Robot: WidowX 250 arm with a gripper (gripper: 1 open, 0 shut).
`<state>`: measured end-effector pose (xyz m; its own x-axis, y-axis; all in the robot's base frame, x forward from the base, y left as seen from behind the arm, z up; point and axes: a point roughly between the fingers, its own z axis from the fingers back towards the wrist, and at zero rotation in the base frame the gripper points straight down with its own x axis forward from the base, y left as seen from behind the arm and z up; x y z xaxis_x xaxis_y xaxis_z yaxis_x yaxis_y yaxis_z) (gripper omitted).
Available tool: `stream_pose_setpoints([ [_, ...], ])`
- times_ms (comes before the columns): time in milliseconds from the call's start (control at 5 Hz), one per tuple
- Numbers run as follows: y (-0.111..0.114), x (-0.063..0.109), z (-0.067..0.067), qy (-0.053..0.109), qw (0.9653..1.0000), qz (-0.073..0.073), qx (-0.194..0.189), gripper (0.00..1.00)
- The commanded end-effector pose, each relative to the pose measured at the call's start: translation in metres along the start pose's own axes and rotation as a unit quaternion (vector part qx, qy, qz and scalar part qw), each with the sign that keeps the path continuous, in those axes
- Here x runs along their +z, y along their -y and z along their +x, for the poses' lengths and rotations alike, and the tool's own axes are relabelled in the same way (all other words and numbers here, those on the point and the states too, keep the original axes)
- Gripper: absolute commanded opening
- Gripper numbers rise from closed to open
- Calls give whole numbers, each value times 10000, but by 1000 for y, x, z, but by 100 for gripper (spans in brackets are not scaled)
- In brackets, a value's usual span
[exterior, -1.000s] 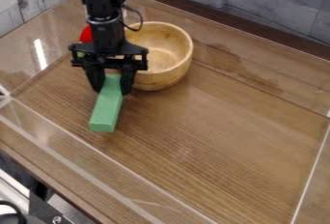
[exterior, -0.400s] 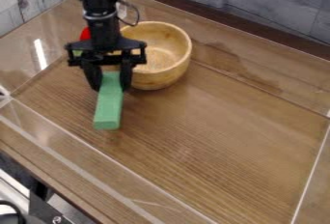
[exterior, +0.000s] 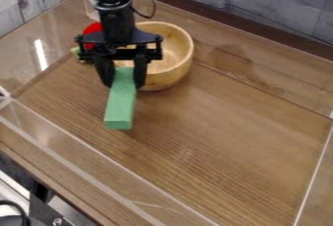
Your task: Put the green stick in the brown bowl
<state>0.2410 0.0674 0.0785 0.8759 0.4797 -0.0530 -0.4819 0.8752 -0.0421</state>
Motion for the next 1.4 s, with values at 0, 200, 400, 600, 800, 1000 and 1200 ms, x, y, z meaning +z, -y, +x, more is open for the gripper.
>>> stream_pose_setpoints([
  [0,0,4,8,221,9995,-58,-218,0],
  [200,-2,-5,12,213,9989,-57,-416,0],
  [400,3,-11,24,224,9991,-72,-358,0],
  [600,7,-17,35,234,9992,-88,-296,0],
  [800,8,-13,39,239,9995,-106,-192,0],
  [1000,8,-11,43,243,9996,-126,-89,0],
  [1200,11,-7,43,235,9995,-134,-148,0],
])
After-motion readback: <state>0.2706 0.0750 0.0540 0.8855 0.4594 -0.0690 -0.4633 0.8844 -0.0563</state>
